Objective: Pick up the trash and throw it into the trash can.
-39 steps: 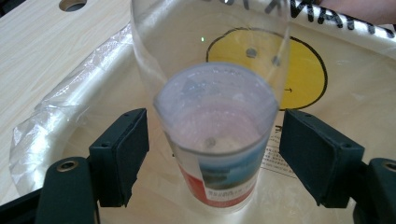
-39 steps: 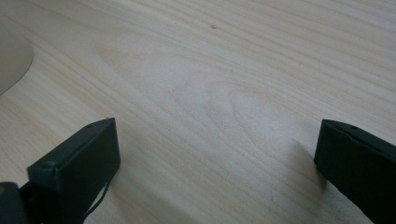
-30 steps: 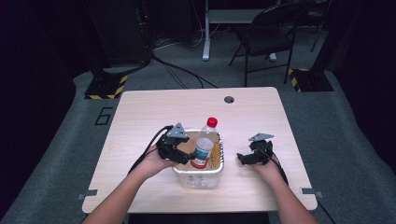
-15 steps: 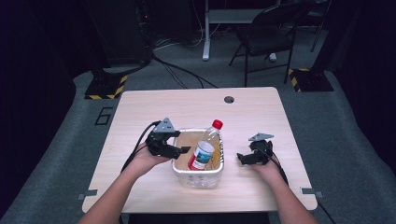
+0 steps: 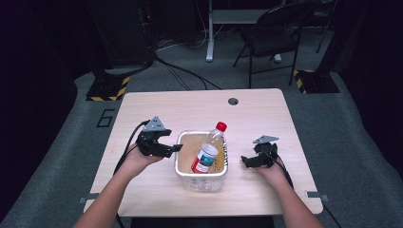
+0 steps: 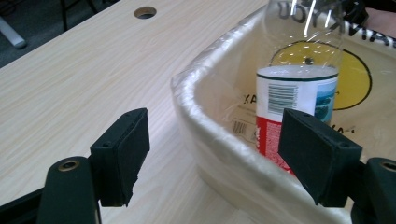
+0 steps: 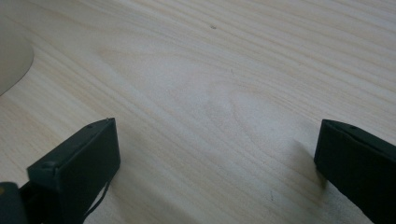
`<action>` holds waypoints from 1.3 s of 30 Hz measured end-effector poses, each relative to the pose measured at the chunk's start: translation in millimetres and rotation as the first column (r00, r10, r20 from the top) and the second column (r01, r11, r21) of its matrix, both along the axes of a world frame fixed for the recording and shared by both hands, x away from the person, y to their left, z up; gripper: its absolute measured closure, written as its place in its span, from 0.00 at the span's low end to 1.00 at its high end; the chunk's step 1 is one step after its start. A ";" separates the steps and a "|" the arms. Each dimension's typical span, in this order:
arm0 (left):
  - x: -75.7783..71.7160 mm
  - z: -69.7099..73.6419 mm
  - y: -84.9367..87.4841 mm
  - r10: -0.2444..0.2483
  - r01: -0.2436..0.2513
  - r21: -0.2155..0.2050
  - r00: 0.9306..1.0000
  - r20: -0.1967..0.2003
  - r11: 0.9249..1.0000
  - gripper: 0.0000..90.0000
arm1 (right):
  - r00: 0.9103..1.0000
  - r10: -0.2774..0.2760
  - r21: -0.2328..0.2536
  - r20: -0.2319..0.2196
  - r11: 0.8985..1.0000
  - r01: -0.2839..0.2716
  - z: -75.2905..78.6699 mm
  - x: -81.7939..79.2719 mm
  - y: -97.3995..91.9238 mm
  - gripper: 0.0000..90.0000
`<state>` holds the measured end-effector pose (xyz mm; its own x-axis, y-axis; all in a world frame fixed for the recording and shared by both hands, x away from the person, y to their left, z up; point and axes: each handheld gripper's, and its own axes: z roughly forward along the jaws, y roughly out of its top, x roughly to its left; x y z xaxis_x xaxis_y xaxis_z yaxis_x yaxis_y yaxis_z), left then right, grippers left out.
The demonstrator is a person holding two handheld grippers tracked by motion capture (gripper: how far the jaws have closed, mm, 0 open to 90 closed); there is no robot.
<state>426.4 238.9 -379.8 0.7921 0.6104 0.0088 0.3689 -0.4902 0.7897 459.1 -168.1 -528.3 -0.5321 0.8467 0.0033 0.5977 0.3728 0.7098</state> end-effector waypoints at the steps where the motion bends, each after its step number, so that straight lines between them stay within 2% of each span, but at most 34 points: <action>1: 0.6 0.6 5.0 0.013 -0.013 0.001 1.000 0.004 1.000 0.27 | 1.000 0.000 0.000 -0.001 1.000 0.000 0.1 0.0 0.0 0.00; 9: 3.1 -1.7 20.4 0.053 -0.053 -0.008 0.999 0.012 0.999 0.28 | 1.000 0.000 0.000 -0.001 1.000 0.000 0.1 0.0 0.0 0.00; 20: 6.5 -21.7 44.1 0.125 -0.125 -0.007 0.992 -0.009 0.992 0.28 | 1.000 0.000 0.000 0.001 1.000 0.000 -0.1 0.0 0.0 0.00; 24: 7.4 -32.9 53.4 0.154 -0.155 -0.012 0.988 -0.016 0.988 0.28 | 1.000 0.000 0.000 -0.001 1.000 0.000 0.1 0.0 0.0 0.00; 31: 7.4 -48.9 62.2 0.177 -0.177 -0.015 0.984 -0.021 0.984 0.28 | 1.000 0.001 0.000 0.000 1.000 -0.001 0.0 0.0 0.0 0.00; 37: 6.9 -66.0 69.9 0.196 -0.196 0.002 0.980 -0.034 0.981 0.28 | 1.000 0.000 0.000 0.000 1.000 0.000 0.0 0.0 0.0 0.00; 39: 6.8 -74.8 73.3 0.212 -0.211 0.018 0.977 -0.039 0.977 0.28 | 1.000 0.000 0.000 -0.001 1.000 0.000 0.0 0.0 0.0 0.00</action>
<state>433.2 312.2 -454.5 0.6451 0.7640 -0.0110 0.4968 -0.4085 0.7657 459.1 -168.1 -528.3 -0.5323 0.8466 0.0034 0.5980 0.3732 0.7093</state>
